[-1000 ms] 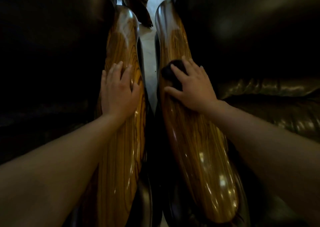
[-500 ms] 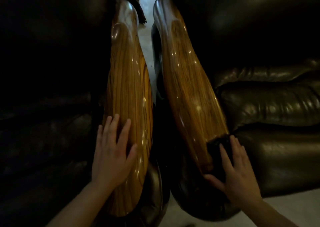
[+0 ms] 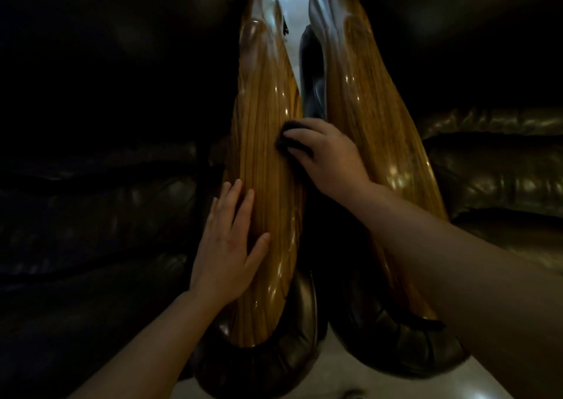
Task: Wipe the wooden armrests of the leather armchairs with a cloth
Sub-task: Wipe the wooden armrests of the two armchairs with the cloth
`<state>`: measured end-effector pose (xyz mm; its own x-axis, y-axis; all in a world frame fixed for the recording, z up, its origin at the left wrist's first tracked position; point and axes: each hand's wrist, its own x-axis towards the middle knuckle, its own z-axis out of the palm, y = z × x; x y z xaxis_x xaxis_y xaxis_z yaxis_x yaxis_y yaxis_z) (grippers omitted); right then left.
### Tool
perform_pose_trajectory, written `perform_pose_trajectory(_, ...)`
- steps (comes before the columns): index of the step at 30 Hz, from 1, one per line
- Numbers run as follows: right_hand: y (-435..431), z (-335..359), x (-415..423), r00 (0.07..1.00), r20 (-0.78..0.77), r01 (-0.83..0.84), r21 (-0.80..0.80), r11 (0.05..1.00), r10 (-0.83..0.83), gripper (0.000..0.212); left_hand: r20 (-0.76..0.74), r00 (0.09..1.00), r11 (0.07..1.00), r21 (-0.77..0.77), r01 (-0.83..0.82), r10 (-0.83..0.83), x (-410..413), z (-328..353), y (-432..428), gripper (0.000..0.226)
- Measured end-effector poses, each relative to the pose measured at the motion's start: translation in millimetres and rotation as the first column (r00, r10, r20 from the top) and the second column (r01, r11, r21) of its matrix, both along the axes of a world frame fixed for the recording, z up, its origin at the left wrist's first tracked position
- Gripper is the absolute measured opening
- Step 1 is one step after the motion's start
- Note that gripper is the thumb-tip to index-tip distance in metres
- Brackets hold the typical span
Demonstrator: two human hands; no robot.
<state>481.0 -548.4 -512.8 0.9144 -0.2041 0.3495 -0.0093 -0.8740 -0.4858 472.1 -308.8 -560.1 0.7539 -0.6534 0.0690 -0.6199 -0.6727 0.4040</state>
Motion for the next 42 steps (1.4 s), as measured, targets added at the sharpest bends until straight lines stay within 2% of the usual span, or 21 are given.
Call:
perform_pose_trajectory(3,29,12,35,1.000,0.010,-0.005,0.160,0.987,0.003,0.032,0.003,1.000,1.000,0.012,-0.002,0.002,-4,-3,7,0.075)
perform_pose_trajectory(6,61,12,33,0.988,-0.035,-0.148,0.084,0.985,0.151,0.032,-0.026,1.000,1.000,-0.020,-0.003,0.002,-4,-3,7,0.074)
perform_pose_trajectory(8,87,1,5,0.959,-0.077,-0.272,0.031,0.962,0.274,0.032,-0.131,0.990,0.995,-0.080,-0.058,0.047,-8,1,10,0.072)
perform_pose_trajectory(11,93,-11,-25,0.928,-0.124,-0.356,-0.003,0.935,0.352,0.036,-0.187,0.982,0.992,-0.111,-0.051,0.030,-19,2,25,0.069)
perform_pose_trajectory(13,77,-7,-7,0.934,-0.178,-0.330,-0.103,0.938,0.310,0.041,-0.114,0.993,0.999,-0.047,0.001,-0.006,-27,-4,35,0.071)
perform_pose_trajectory(17,57,2,42,0.954,-0.244,-0.224,-0.192,0.955,0.174,0.048,-0.006,1.000,0.996,0.088,0.025,-0.025,-35,-10,48,0.070)
perform_pose_trajectory(21,75,-18,11,0.978,-0.172,-0.168,-0.330,0.929,0.116,0.043,0.014,0.997,0.977,0.199,0.072,-0.076,-52,-15,59,0.072)
perform_pose_trajectory(24,97,-39,-32,0.980,-0.134,-0.184,-0.332,0.925,0.147,0.042,0.015,0.995,0.955,0.281,0.091,-0.099,-60,-14,67,0.073)
perform_pose_trajectory(34,133,-71,-95,0.979,-0.093,-0.199,-0.301,0.933,0.179,0.039,-0.107,0.985,0.932,0.323,0.163,-0.135,-72,3,113,0.064)
perform_pose_trajectory(40,158,-47,-95,0.911,-0.335,-0.374,-0.421,0.826,0.242,0.044,-0.147,0.989,0.962,0.271,0.032,0.008,-84,30,147,0.063)
perform_pose_trajectory(42,161,-26,-80,0.900,-0.381,-0.369,-0.402,0.838,0.214,0.041,-0.132,0.991,0.962,0.273,0.018,0.019,-84,40,156,0.064)
